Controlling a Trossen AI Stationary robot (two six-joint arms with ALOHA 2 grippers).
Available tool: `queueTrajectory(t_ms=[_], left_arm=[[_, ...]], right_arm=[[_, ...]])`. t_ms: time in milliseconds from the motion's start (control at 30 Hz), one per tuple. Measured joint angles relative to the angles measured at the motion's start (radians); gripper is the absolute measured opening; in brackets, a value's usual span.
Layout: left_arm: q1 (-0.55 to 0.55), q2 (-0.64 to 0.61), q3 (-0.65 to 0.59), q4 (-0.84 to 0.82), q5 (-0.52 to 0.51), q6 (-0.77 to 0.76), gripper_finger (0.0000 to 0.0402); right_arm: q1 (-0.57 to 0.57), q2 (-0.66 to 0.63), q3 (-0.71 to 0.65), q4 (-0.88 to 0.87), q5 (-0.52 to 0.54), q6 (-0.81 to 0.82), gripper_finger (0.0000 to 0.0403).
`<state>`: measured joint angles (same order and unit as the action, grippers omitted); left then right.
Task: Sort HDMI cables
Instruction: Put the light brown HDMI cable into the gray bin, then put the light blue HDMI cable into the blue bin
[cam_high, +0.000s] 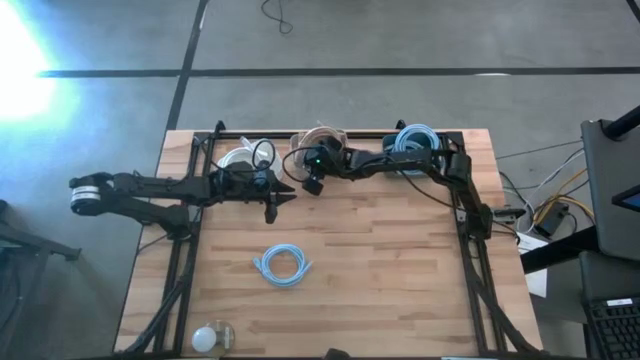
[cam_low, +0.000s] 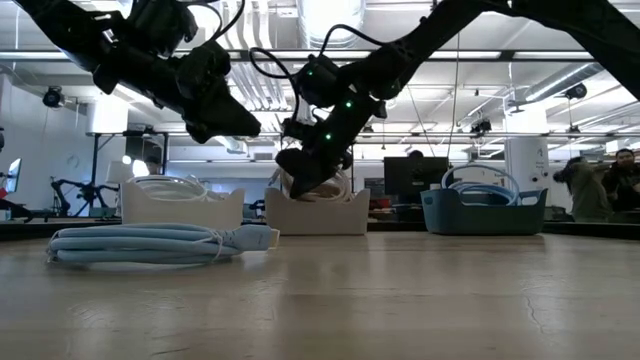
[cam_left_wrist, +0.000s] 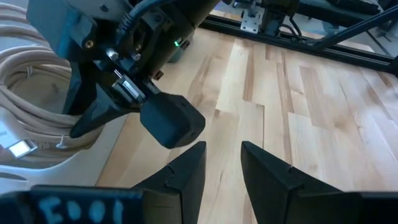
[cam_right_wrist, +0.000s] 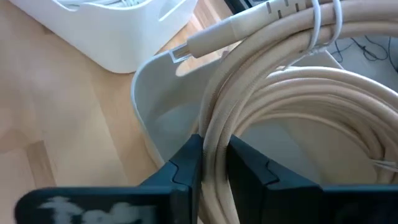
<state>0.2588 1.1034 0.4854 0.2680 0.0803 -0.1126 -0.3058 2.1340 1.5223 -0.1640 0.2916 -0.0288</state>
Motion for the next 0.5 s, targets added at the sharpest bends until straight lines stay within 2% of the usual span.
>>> queueTrajectory(t_ms=[367, 500], left_arm=[[0.0, 0.0, 0.0, 0.0, 0.0, -0.007, 0.0131], [0.0, 0.0, 0.0, -0.002, 0.0, -0.02, 0.0131]], right_arm=[[0.002, -0.021, 0.0, -0.05, 0.0, 0.005, 0.0137], [0.009, -0.036, 0.007, -0.132, -0.001, 0.04, 0.0156]])
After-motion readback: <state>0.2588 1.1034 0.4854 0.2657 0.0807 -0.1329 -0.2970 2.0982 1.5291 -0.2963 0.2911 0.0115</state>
